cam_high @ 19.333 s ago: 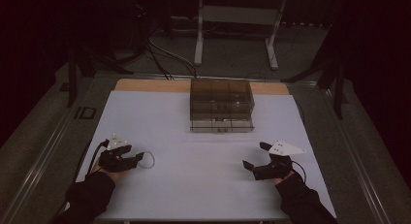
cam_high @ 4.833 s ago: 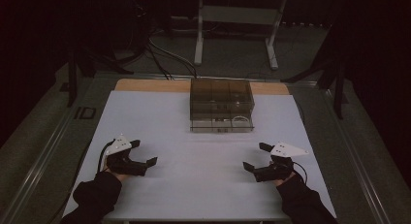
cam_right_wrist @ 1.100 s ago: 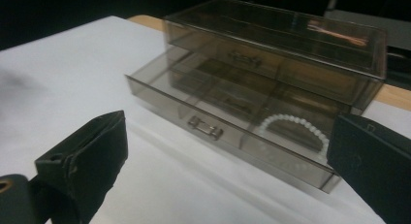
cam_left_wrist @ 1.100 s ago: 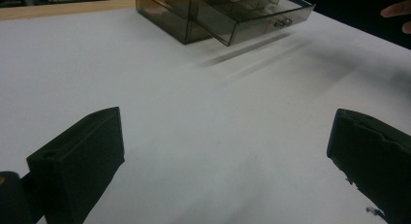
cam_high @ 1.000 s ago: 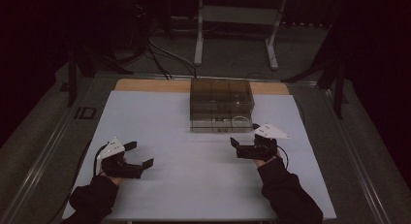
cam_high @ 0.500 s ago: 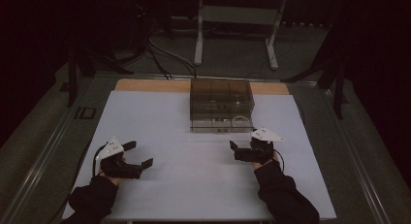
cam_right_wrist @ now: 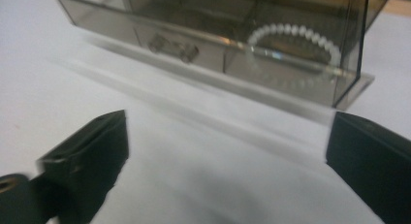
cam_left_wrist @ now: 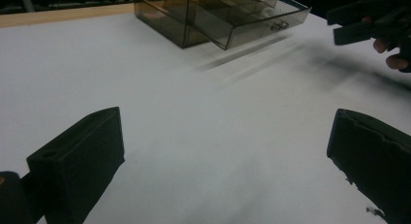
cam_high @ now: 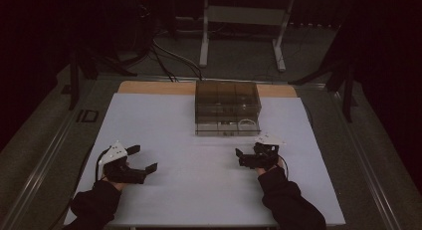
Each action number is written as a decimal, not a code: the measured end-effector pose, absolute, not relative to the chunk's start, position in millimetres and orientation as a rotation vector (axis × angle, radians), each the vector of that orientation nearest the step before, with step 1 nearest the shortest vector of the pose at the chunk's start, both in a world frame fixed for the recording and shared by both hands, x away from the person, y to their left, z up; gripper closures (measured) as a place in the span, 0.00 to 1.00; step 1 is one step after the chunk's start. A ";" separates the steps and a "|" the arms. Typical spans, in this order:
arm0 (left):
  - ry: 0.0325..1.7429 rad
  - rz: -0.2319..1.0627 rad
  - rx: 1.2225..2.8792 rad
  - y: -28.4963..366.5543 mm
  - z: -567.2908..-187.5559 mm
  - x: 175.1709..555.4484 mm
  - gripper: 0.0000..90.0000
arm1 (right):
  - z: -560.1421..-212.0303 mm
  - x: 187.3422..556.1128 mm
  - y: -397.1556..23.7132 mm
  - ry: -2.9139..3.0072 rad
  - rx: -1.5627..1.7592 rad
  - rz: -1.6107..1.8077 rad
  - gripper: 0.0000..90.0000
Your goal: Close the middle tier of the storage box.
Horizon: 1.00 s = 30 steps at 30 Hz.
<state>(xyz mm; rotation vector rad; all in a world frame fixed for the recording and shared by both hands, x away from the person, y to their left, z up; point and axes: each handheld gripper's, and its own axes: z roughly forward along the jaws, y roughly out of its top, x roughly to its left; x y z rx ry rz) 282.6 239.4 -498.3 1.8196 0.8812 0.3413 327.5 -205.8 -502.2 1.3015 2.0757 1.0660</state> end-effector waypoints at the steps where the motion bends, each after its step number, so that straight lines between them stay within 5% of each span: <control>1: 0.881 0.342 1.820 239.4 -498.3 282.6 0.02 | -504.2 328.9 -205.4 2.084 1.321 1.054 0.07; 6: 0.883 0.345 1.815 239.9 -497.9 282.5 0.02 | -506.0 330.9 -204.3 2.110 1.341 1.030 0.10; 7: 0.882 0.346 1.816 239.9 -497.9 282.5 0.02 | -507.0 332.1 -203.6 2.137 1.349 0.996 0.19; 9: 0.879 0.342 1.816 239.5 -498.0 282.4 0.02 | -507.7 332.5 -203.3 2.160 1.347 1.001 0.22; 30: 0.885 0.340 1.814 240.5 -498.5 282.9 0.02 | -501.3 335.9 -190.2 2.261 1.316 1.050 0.44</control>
